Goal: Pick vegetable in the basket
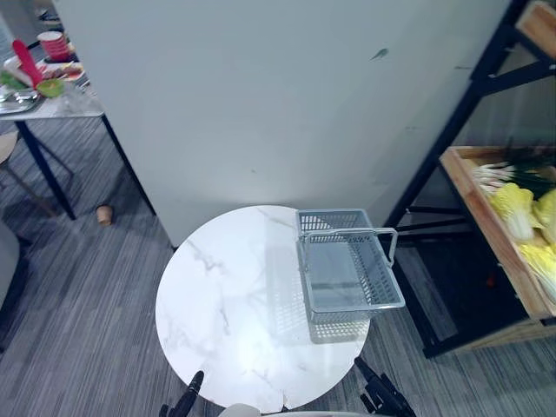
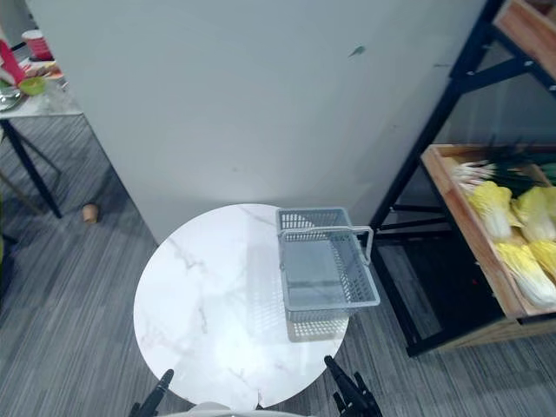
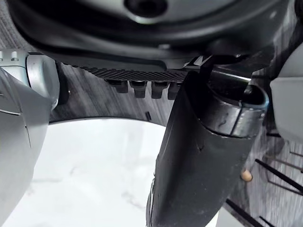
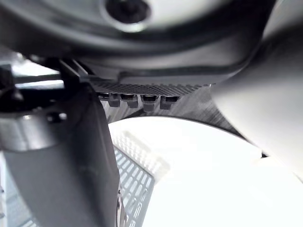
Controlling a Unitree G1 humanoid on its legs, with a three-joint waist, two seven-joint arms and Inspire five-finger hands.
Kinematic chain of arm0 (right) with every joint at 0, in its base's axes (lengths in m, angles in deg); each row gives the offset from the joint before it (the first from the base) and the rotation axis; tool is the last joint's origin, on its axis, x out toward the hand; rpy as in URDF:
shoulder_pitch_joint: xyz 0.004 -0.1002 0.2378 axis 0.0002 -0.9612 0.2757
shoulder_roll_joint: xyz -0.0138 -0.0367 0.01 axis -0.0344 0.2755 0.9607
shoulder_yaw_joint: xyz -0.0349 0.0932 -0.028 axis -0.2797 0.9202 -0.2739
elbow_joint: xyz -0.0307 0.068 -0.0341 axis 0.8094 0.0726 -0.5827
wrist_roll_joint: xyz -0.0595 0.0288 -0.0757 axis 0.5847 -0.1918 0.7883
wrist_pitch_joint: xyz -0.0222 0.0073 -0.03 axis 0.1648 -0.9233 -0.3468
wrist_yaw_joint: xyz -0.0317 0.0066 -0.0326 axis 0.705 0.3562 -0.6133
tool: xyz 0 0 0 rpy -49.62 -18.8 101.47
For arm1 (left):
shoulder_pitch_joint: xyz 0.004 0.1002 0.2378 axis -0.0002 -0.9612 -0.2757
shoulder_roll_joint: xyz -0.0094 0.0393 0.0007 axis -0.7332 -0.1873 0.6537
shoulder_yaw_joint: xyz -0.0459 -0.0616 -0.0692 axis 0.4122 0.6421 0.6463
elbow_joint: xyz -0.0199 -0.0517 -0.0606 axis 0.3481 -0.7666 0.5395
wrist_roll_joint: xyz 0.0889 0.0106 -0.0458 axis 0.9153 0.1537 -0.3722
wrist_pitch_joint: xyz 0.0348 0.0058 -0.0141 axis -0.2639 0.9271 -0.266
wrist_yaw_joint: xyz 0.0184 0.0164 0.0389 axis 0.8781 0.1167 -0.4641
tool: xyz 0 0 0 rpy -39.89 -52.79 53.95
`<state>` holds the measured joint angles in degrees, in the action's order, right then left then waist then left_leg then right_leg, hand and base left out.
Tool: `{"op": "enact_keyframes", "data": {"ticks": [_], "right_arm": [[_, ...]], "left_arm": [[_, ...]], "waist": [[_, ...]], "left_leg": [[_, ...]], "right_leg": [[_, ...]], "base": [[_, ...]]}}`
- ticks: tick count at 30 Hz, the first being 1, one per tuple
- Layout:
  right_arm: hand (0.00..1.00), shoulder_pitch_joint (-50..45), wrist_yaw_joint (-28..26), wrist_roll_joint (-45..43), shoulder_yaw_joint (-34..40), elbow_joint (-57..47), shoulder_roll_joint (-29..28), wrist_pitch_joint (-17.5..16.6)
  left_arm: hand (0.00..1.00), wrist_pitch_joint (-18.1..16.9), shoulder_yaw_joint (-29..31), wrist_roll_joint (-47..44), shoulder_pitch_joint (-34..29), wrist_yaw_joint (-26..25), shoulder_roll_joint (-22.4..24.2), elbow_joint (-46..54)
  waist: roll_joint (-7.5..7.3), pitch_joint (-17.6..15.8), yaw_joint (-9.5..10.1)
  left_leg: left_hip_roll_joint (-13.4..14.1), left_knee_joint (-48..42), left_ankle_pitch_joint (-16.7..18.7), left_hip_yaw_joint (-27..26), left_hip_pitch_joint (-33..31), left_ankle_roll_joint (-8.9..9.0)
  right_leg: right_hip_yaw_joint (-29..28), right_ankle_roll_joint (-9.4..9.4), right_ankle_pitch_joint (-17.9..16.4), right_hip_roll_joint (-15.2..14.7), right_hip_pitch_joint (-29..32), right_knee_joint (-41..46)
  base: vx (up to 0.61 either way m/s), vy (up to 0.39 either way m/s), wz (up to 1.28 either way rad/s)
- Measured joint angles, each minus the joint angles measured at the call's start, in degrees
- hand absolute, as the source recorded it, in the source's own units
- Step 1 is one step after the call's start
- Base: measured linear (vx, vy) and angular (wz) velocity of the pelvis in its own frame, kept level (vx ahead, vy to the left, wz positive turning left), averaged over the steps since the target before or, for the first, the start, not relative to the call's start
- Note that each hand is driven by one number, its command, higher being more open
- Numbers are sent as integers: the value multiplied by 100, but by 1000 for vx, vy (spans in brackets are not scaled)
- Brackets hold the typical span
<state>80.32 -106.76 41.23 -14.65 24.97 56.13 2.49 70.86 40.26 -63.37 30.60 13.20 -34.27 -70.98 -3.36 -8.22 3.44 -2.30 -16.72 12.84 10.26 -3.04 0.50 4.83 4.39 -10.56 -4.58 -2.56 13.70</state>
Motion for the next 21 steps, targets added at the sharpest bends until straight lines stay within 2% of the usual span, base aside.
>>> {"op": "enact_keyframes", "data": {"ticks": [3,4,7,8,9,10,11,12,13,15,18,21], "right_arm": [[100,67,2,-38,-75,-59,-50,4],[100,128,10,-57,-75,-53,-120,28],[100,203,37,-58,96,-31,-214,115],[100,204,115,-79,319,-16,-282,154],[100,195,198,-93,471,12,-295,167],[100,168,387,-269,616,73,-272,188],[100,98,644,-550,691,59,-232,211],[100,97,678,-587,694,55,-229,209],[100,71,849,-785,699,41,-246,168],[100,61,1285,-1022,827,46,-261,92],[100,100,2109,-1390,1391,-300,-280,-326],[100,100,2740,-1381,1811,-1153,-223,-934]], "left_arm": [[100,11,0,3,-50,-76,-13,0],[100,7,-7,0,-101,-101,-37,-11],[100,-1,-41,7,-100,-112,-79,-16],[100,-10,-62,54,-65,-77,-110,-8],[100,-19,-57,151,-56,-53,-98,-30],[100,7,-54,302,-27,-63,-91,-91],[100,12,-77,421,-82,-75,-75,-148],[100,13,-85,435,-114,-75,-77,-149],[100,27,-129,447,-239,-105,-121,-159],[100,116,-176,450,-274,-195,-178,-245],[100,143,-283,474,-276,-224,-198,-286],[100,138,-339,468,-303,-224,-120,-270]], "waist": [[-40,210,121],[-52,389,214],[-84,534,176],[-100,557,47],[-44,566,-95],[14,508,-163],[21,462,-160],[34,455,-160],[69,436,-163],[2,474,-156],[-4,458,-143],[126,399,-155]], "left_leg": [[54,241,-66,78,100,85],[63,418,-170,115,154,116],[61,1017,-722,21,319,75],[115,1318,-916,-431,326,-51],[252,1370,-867,-1191,349,-137],[336,1393,-877,-1876,429,-69],[284,1577,-1162,-1905,605,-24],[284,1629,-1172,-1885,646,-27],[267,1831,-1178,-1789,791,-38],[222,2136,-1311,-1710,882,-50],[218,2213,-1361,-1774,832,-38],[255,2218,-1320,-1993,789,29]], "right_leg": [[-32,-5,45,43,-74,-81],[-35,-17,53,45,-88,-97],[40,-126,202,-4,-186,-97],[234,-157,278,-55,-230,-98],[410,-163,287,-62,-293,-89],[582,-164,286,-85,-464,-72],[523,-169,274,-121,-532,89],[494,-167,271,-118,-528,137],[246,-257,204,-66,-534,167],[-17,-275,191,-43,-543,117],[-154,-250,208,-25,-524,-17],[-341,-236,214,-4,-521,-187]], "base": [[114,-29,21],[135,-25,25],[70,-2,85],[15,37,154],[49,81,196],[54,122,165],[58,122,110],[18,94,52],[13,57,22],[-16,36,20],[-71,-26,-12],[-98,-30,-39]]}}
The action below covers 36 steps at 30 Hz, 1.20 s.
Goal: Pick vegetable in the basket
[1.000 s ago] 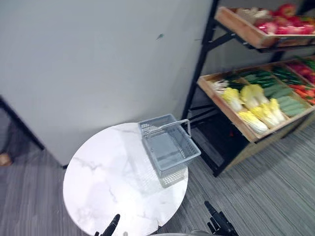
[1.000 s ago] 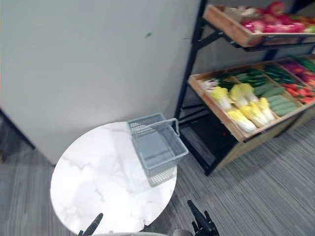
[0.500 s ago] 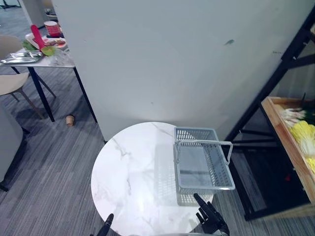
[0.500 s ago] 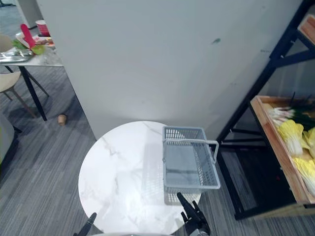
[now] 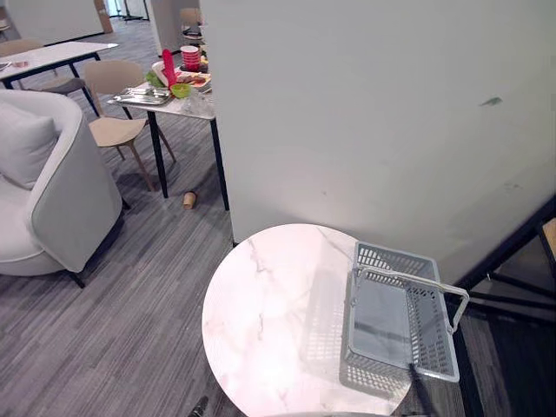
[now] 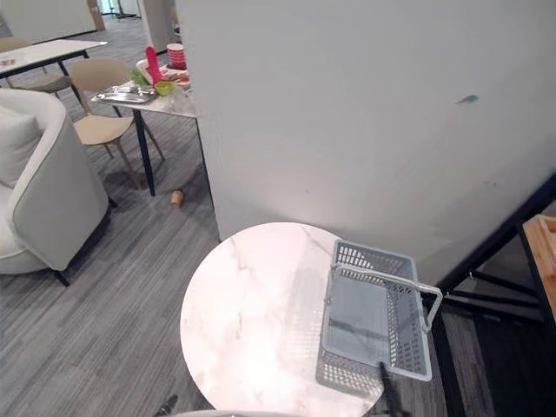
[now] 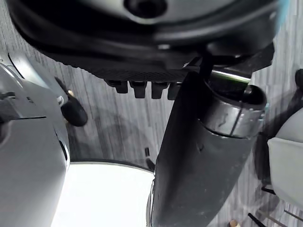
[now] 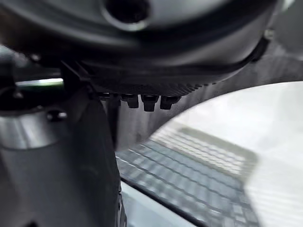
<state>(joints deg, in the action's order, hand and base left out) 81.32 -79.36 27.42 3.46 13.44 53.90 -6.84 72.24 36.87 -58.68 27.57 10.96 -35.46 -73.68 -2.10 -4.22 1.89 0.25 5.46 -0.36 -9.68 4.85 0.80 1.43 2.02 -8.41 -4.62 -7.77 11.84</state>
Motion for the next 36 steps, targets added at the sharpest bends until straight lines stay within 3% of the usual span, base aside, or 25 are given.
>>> {"op": "enact_keyframes", "data": {"ticks": [2,5,7,11,15,18,22,28,36], "right_arm": [[100,3,328,296,-27,-623,74,-275],[100,107,655,969,-176,-1752,230,-601],[100,300,795,1387,-319,-2446,389,-770],[100,490,915,2277,-500,-3500,657,-868],[100,869,799,3206,-1090,-3748,961,-835],[100,1334,567,4321,-1673,-3505,1390,-694],[100,2180,102,5681,-2478,-2565,2208,-575],[100,2970,-257,6988,-3338,-1149,3260,-544],[100,3328,-318,7622,-3833,157,4086,-579]], "left_arm": [[100,5,-153,2,-14,0,-11,31],[100,109,-347,5,-13,21,-66,254],[100,169,-469,6,2,67,-96,399],[100,219,-681,5,-24,70,-165,493],[100,203,-884,60,-46,68,-356,494],[100,176,-1053,189,-47,65,-518,475],[100,199,-1095,406,-41,72,-595,476],[100,362,-1056,681,-109,128,-602,472],[100,473,-1030,986,-200,217,-585,472]], "waist": [[18,-18,-45],[-27,-42,-65],[-24,-56,-95],[-37,-59,-107],[-180,-91,-107],[-273,-120,-99],[-245,-120,-80],[-128,-182,-59],[17,-234,-67]], "left_leg": [[26,1,8,-123,-3,9],[12,2,-36,-321,-46,70],[12,3,-108,-392,-109,115],[7,2,-182,-353,-161,85],[-76,2,-179,-295,-196,75],[-117,1,-181,-160,-219,73],[-138,0,-194,-12,-225,56],[-167,-13,-250,122,-253,49],[-164,-29,-451,172,-279,184]], "right_leg": [[-44,29,-8,9,-11,-118],[-43,222,-143,-47,-11,-351],[-9,179,-231,-69,83,-478],[61,209,-248,-65,88,-516],[72,225,-227,-136,80,-499],[40,329,-152,-134,102,-492],[22,252,0,-126,103,-478],[23,163,147,-129,98,-474],[24,135,318,-132,100,-481]], "base": [[-118,-38,-41],[-105,-63,-35],[-100,-73,-15],[-14,-31,9],[61,22,5],[51,24,5],[21,29,10],[-10,22,13],[-9,2,1]]}}
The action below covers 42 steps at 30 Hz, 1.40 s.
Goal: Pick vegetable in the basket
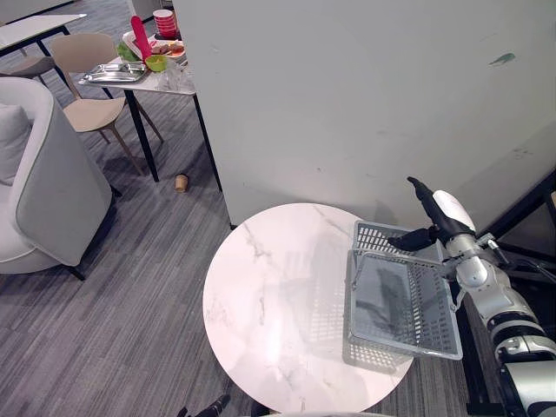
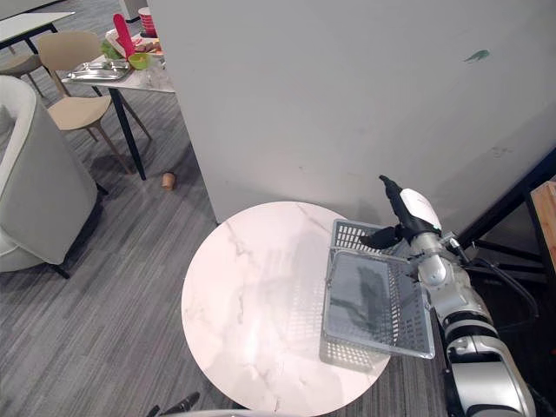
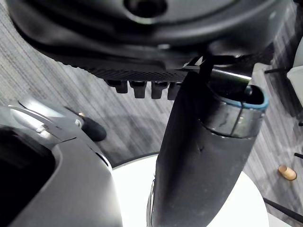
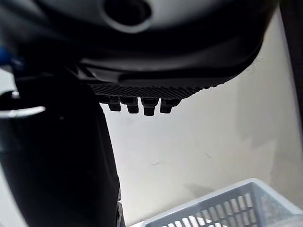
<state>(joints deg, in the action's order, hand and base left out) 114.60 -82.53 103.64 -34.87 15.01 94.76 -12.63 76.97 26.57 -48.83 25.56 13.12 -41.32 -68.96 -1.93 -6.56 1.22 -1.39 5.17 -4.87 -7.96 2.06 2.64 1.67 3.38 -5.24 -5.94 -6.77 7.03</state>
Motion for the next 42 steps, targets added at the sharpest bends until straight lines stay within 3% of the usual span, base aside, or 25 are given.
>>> {"op": "enact_keyframes", "data": {"ticks": [9,12,17,26,42], "right_arm": [[100,200,0,-5,-110,572,292,127],[100,232,0,-114,-74,597,370,159],[100,123,-8,-484,329,640,390,240],[100,-33,-203,-625,580,426,386,263],[100,-33,-569,-167,565,543,77,489]], "left_arm": [[100,13,-13,155,-28,102,23,-5],[100,16,-12,229,-13,120,23,-20],[100,82,-42,251,-158,193,114,-43],[100,93,-57,246,-142,195,37,77],[100,134,-231,247,-161,176,-30,166]], "waist": [[112,-36,-70],[139,-65,-80],[324,-63,-192],[195,-92,-155],[181,-84,-134]], "left_leg": [[73,38,-115,-28,-105,23],[41,40,1,-46,-247,-121],[129,39,12,-134,-300,-184],[-15,33,63,-301,-289,-274],[104,40,-89,-276,-57,-39]], "right_leg": [[10,-1,-3,58,94,-113],[-1,61,-162,7,178,-343],[-38,88,-169,83,218,-419],[-174,144,-86,-47,242,-404],[1,149,-67,17,77,-227]], "base": [[-88,-20,-6],[-186,-19,-17],[-124,0,-10],[55,17,-6],[12,-20,1]]}}
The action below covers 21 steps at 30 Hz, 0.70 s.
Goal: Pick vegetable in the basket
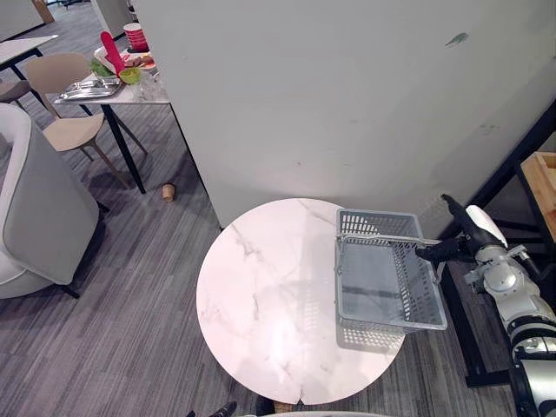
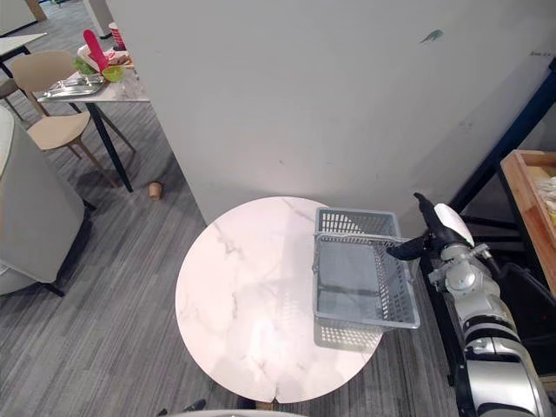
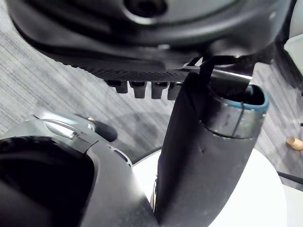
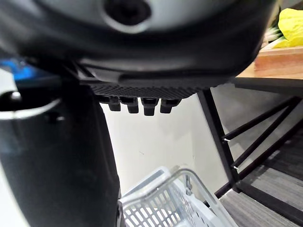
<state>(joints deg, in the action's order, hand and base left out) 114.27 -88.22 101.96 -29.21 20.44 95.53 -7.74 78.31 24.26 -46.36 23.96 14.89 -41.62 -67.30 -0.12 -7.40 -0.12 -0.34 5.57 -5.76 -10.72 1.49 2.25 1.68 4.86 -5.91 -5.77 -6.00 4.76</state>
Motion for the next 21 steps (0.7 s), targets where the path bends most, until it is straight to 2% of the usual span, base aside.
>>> {"op": "enact_keyframes", "data": {"ticks": [3,6,10,15,17,21], "right_arm": [[100,0,-133,322,0,174,-129,119],[100,-45,-275,561,-41,377,-179,158],[100,-76,-207,616,-38,403,-173,153],[100,-52,16,751,-43,406,-153,115],[100,26,93,881,-106,409,-104,114],[100,486,238,893,-508,472,98,154]], "left_arm": [[100,11,-33,0,6,-23,-19,3],[100,99,-36,0,1,-30,-17,7],[100,203,-31,0,-8,-34,-53,135],[100,247,-32,-5,27,4,-129,319],[100,253,-32,-7,26,6,-146,403],[100,250,-32,-134,75,30,-159,653]], "waist": [[-13,-13,6],[13,-18,6],[22,-24,58],[-70,-121,126],[-54,-185,154],[33,-461,283]], "left_leg": [[-13,1,40,39,-61,-1],[15,1,110,42,-150,-2],[-9,0,153,28,-267,-70],[-85,-4,158,10,-371,-120],[-109,-6,116,11,-380,-183],[-98,-7,64,56,-385,-170]], "right_leg": [[111,-70,-81,-16,17,-113],[146,-49,-106,16,117,-86],[125,-30,-96,3,192,-153],[48,-40,-70,-34,314,-105],[6,-27,-51,-50,341,-62],[-53,-31,-52,-31,397,-37]], "base": [[-139,-17,4],[-146,3,7],[-51,32,0],[30,18,-2],[100,15,-3],[38,-11,-10]]}}
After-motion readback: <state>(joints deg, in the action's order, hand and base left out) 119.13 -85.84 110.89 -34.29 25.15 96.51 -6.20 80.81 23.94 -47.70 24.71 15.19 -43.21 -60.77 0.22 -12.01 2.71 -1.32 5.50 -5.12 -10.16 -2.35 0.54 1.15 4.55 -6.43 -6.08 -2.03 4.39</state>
